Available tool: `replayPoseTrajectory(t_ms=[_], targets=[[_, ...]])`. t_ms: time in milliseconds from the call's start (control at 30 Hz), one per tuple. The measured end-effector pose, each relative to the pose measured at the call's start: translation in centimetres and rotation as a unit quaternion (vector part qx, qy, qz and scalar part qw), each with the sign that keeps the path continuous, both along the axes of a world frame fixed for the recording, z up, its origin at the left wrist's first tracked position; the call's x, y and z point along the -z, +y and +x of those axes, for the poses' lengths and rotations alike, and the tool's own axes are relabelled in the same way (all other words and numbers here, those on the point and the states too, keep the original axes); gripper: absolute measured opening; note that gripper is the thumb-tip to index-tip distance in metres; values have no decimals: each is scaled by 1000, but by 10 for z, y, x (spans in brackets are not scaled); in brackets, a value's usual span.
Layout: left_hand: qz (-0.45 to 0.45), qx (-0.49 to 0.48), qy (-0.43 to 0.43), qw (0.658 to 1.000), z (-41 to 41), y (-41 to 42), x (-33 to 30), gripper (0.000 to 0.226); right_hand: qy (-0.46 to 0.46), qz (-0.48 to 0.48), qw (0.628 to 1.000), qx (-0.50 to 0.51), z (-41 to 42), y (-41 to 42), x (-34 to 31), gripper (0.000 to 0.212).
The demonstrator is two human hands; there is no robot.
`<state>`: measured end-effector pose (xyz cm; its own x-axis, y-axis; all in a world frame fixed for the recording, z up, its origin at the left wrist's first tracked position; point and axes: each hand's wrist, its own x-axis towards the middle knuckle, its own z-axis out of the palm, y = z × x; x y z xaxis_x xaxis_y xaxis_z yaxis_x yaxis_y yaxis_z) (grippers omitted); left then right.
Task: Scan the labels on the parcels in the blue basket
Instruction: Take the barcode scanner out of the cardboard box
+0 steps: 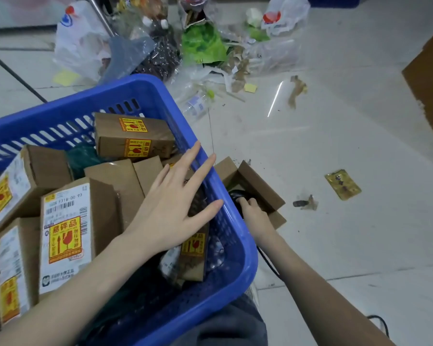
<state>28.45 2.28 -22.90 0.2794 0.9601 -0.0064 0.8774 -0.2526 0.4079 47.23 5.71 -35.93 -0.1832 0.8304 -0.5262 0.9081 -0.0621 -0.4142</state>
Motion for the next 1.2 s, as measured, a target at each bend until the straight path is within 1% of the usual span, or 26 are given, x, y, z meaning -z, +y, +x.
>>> replayPoseTrajectory(t_ms=[100,200,333,467,567,667,833,967,1067,1133,1200], targets=[[5,-5,-4,1000,-2,-2,-6,71,13,9,999,37,2,5,-6,43],[18,-10,-5,1000,-4,-4,-16,71,33,28,998,54,5,6,-23,42],[35,-13,-3,999,-6,-7,-35,72,74,84,992,66,9,2,-60,41],[69,-18,0,997,-11,-14,-63,73,140,143,976,90,8,-1,-109,38],[91,-32,10,995,-18,-24,-88,75,203,197,955,95,3,-5,-153,35],[108,-56,12,993,-28,-38,-115,79,291,238,922,96,-9,-11,-199,32],[116,-97,-12,988,-52,-69,-156,82,423,247,870,51,-43,-31,-275,37],[117,-164,-85,976,-83,-94,-181,89,505,206,838,-9,-80,-55,-320,42],[90,-229,-174,953,-105,-115,-196,94,551,152,819,-58,-110,-73,-339,42],[75,-273,-269,921,-119,-128,-204,102,576,108,806,-81,-128,-85,-344,43],[78,-303,-364,877,-133,-136,-206,105,591,72,797,-98,-146,-97,-345,44]])
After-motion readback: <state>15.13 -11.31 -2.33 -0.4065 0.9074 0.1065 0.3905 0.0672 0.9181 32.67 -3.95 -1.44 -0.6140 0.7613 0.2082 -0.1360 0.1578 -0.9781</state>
